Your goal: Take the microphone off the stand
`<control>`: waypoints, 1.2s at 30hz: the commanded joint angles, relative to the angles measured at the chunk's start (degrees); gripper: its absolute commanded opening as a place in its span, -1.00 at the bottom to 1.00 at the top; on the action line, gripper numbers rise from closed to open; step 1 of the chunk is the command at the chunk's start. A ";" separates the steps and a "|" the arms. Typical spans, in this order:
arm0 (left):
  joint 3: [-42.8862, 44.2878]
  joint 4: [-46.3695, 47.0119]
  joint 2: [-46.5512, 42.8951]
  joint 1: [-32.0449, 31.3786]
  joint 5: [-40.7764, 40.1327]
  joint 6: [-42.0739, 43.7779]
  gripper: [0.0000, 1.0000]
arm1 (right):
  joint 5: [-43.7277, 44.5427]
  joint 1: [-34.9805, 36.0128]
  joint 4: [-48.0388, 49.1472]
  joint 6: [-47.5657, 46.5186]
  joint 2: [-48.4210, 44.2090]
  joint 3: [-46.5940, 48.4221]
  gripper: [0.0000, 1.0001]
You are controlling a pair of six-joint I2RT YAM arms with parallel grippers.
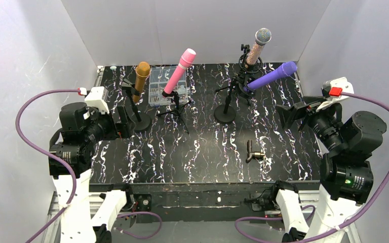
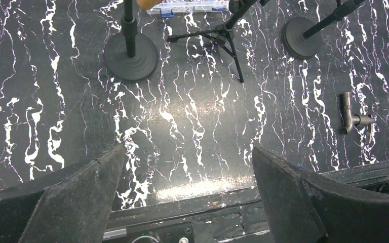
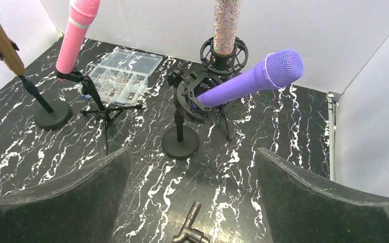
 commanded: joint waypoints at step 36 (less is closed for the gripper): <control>18.23 6.47 27.90 18.73 32.35 28.81 0.99 | -5.95 -0.10 -1.51 -3.55 3.76 -0.71 1.00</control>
